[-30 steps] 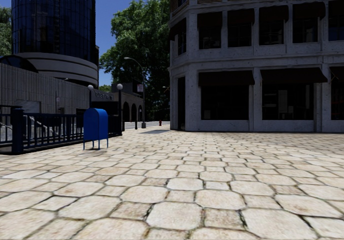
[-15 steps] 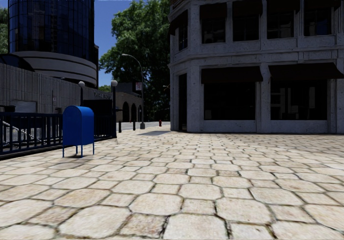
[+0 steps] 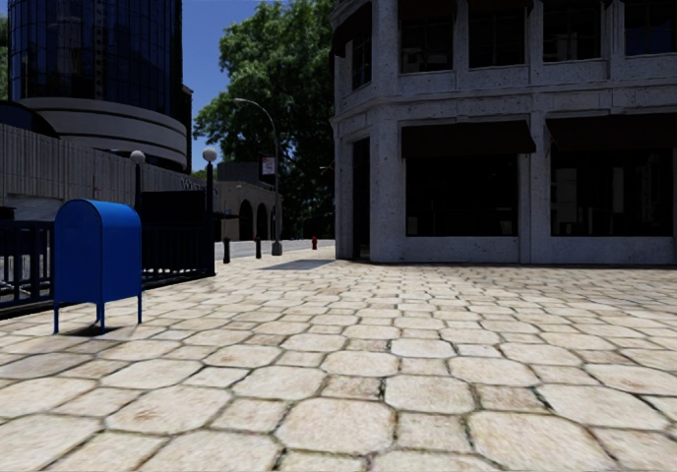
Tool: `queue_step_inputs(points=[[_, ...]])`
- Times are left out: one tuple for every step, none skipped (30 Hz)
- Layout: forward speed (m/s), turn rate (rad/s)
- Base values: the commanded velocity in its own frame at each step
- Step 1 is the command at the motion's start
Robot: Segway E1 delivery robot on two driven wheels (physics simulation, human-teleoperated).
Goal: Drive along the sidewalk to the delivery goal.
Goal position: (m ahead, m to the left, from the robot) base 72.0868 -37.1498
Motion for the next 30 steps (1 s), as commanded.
queue_step_inputs(points=[[1.99,0.21],[1.99,0.21],[1.99,0.21],[1.99,0.21],[1.99,0.21],[1.99,0.22],[1.99,0.22],[1.99,0.22],[1.99,0.22],[1.99,0.22],[1.99,0.22],[1.99,0.22],[1.99,0.22],[1.99,0.22],[1.99,0.22],[1.99,0.22],[1.99,0.22],[1.99,0.22],[1.99,0.22],[1.99,0.22],[1.99,0.22],[1.99,0.22],[1.99,0.22],[1.99,0.22],[1.99,0.22],[1.99,0.22],[1.99,0.22],[1.99,0.22],[1.99,0.22],[1.99,0.22]])
